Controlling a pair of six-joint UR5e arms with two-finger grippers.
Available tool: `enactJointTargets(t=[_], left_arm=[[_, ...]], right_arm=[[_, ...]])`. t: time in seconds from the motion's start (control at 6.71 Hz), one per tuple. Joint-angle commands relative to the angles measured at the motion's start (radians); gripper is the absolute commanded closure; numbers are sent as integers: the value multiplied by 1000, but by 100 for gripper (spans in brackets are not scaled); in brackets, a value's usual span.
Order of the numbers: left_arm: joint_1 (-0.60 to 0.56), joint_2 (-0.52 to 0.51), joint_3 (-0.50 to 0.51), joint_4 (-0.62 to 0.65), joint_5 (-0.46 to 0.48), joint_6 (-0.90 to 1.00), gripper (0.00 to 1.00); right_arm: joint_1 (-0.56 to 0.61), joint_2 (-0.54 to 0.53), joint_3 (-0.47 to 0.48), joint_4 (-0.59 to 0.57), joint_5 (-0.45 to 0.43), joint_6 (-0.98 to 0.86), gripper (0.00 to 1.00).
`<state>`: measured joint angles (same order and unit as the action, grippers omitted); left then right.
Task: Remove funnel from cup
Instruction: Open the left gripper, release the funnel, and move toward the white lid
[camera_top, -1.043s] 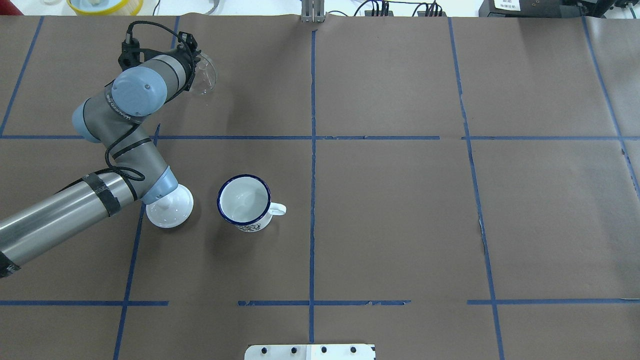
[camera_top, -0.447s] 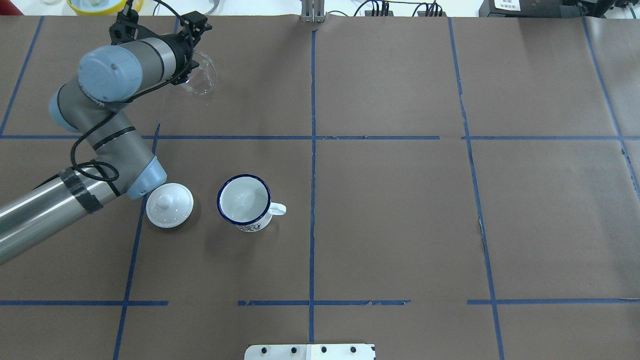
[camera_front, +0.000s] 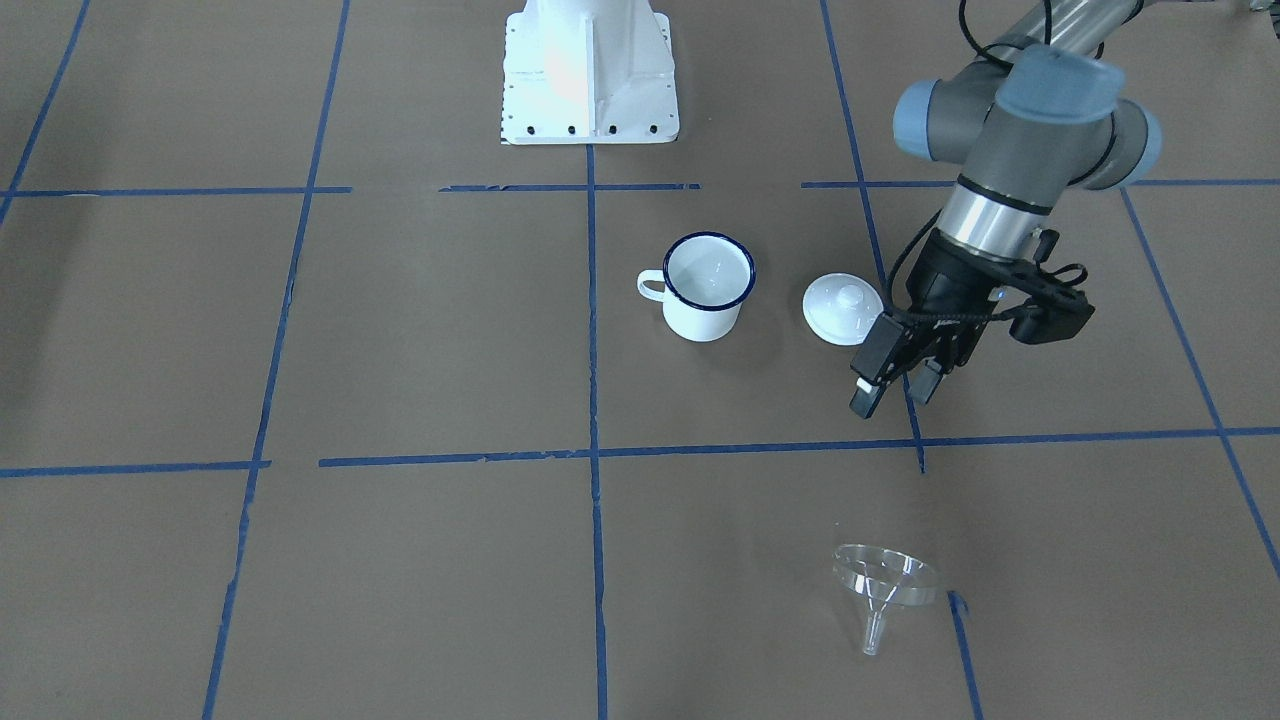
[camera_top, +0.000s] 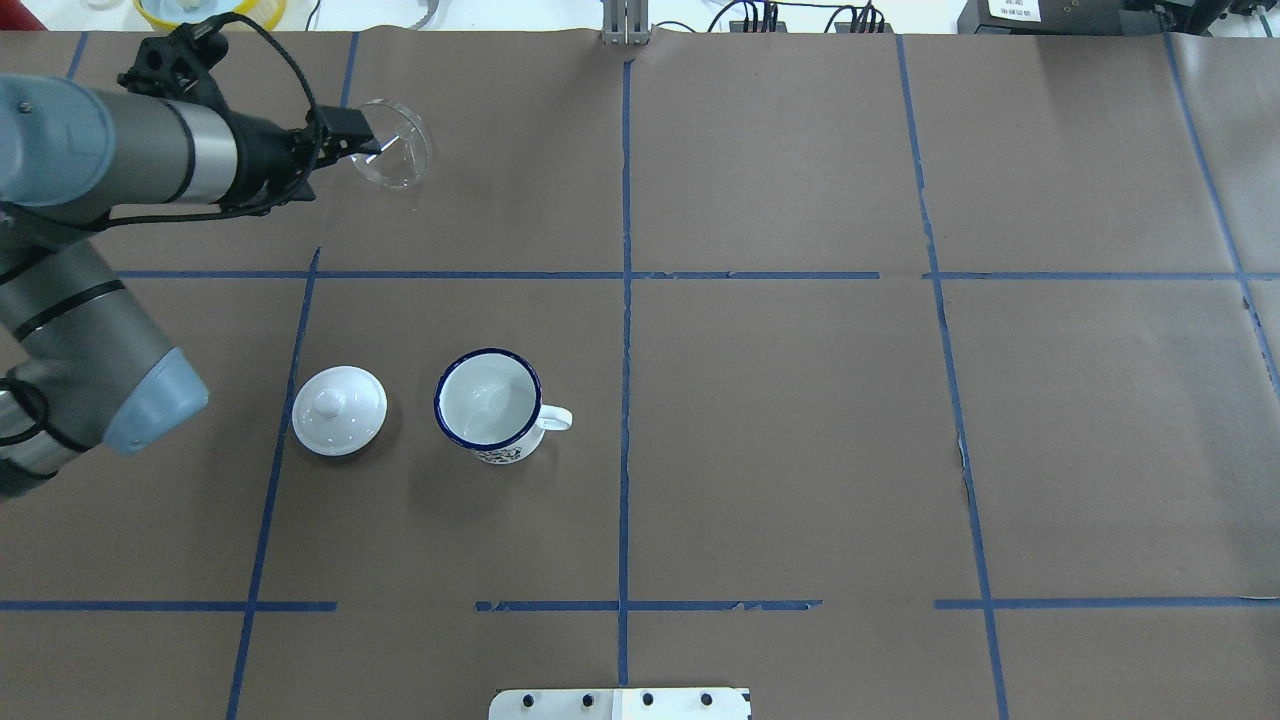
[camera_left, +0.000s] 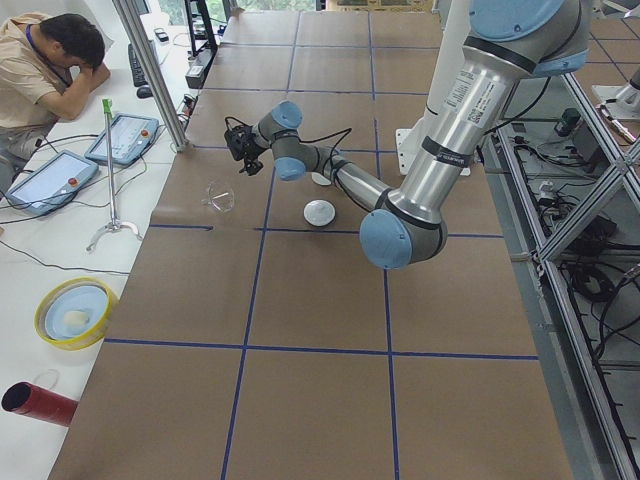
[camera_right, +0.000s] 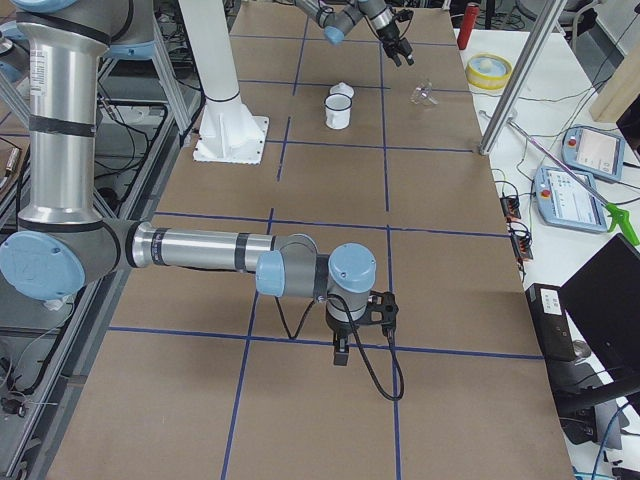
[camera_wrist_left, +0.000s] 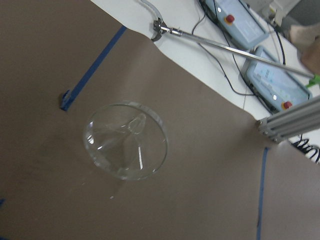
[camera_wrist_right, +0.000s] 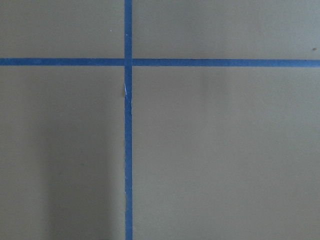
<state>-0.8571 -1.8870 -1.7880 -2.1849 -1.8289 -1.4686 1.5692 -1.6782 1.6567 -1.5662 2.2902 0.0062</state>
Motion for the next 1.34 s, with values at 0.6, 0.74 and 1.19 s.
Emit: enactJointTargets(t=[0.6,0.74,1.19], left_arm=[[-27,141,-295,459,-188,543,0],[42,138,-266,459,-188,535,0],[147,66,-104,453,-179,433,0]], right_arm=[[0,0,0,0,0,0,0],[0,0,0,0,0,0,0],[0,0,0,0,0,0,0]])
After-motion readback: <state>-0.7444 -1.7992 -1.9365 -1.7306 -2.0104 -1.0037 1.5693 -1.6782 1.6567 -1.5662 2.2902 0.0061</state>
